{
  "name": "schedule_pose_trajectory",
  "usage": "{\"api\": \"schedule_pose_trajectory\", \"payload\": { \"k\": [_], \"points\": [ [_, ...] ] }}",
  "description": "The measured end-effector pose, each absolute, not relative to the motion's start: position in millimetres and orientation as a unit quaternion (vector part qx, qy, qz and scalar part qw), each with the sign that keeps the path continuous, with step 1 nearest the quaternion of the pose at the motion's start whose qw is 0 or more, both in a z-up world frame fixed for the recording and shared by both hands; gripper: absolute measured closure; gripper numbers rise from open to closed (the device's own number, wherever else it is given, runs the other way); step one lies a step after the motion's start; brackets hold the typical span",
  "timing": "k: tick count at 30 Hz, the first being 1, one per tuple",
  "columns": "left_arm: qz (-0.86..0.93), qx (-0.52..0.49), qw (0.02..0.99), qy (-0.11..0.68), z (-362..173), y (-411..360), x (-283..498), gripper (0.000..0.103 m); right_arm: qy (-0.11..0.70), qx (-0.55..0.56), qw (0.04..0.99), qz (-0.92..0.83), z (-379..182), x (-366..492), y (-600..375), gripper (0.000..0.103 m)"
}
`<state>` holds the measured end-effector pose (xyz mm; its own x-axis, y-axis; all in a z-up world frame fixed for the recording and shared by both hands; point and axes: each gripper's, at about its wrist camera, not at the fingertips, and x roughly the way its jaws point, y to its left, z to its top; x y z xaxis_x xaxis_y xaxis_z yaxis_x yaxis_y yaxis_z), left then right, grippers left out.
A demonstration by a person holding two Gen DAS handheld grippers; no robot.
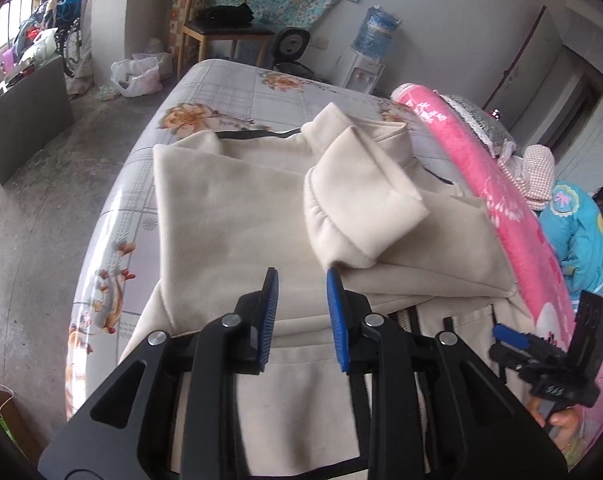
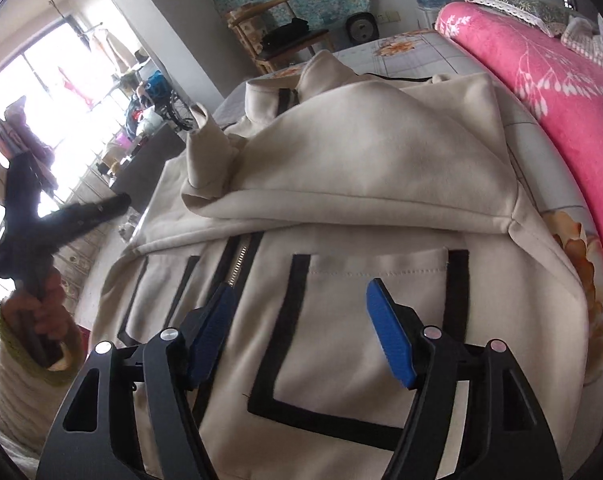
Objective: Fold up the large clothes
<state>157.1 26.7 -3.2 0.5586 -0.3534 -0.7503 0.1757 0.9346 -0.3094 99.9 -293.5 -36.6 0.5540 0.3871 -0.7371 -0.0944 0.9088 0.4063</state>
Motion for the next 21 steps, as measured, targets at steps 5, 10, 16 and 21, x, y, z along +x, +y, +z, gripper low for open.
{"api": "schedule_pose_trajectory", "payload": {
  "k": [5,10,16,21],
  "points": [
    [-0.167,-0.087,0.872,0.452,6.3,-13.9,181.2,0.052,0.462,0.125,0.871,0.109,-53.1,97.8,-289.6,0.040],
    [-0.170,-0.007,0.883,0.437,13.9,-80.8,204.8,0.031,0.456,0.116,0.876,0.111,-56.9,94.7,-291.3,0.040],
    [-0.113,0.052,0.885,0.449,-11.2,-98.4,232.3,0.066,0.454,0.123,0.875,0.118,-56.7,92.8,-295.6,0.040],
    [-0.102,-0.024,0.885,0.454,-6.2,-35.0,219.8,0.094,0.452,0.136,0.873,0.123,-57.4,92.5,-302.7,0.040]
  ]
}}
